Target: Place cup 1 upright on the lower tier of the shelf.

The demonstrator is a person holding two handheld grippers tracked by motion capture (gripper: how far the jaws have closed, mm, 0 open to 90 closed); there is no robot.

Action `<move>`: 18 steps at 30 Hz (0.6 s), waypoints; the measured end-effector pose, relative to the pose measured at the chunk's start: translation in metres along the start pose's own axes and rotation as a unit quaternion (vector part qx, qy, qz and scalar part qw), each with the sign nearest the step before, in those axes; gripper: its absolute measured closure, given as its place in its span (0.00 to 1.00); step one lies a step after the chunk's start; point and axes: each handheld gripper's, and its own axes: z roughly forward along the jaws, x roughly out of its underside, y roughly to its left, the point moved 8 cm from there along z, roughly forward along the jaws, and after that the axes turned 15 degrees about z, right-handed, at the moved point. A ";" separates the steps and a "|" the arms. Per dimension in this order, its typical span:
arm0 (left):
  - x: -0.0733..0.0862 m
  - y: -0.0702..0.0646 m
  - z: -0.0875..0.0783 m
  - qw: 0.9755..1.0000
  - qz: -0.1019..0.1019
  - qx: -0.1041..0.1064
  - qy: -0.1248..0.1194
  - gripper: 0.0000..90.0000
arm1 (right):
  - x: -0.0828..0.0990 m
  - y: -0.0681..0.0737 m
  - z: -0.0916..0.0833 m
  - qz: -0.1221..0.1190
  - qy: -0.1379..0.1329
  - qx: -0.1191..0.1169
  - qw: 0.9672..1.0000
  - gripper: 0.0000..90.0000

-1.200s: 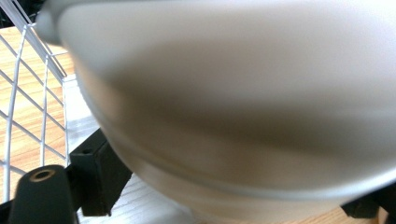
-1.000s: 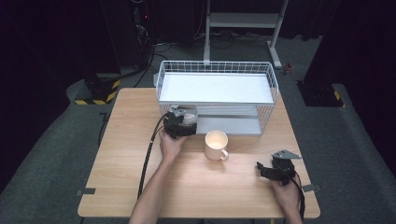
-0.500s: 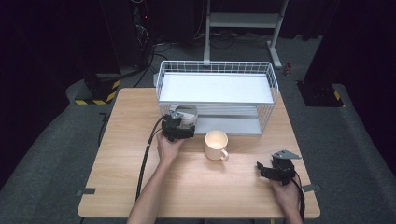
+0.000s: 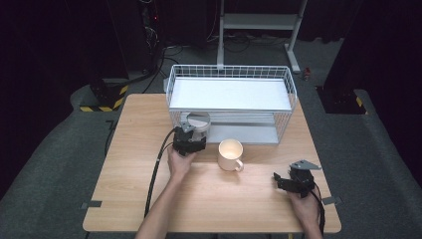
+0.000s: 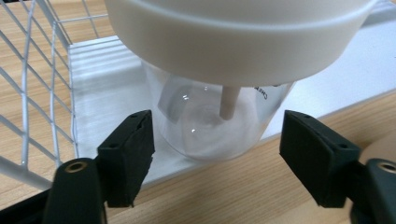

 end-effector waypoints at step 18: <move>-0.001 0.006 0.020 1.000 -0.015 -0.015 0.015 0.39 | 0.000 0.000 0.000 -0.001 0.000 0.000 1.000 0.28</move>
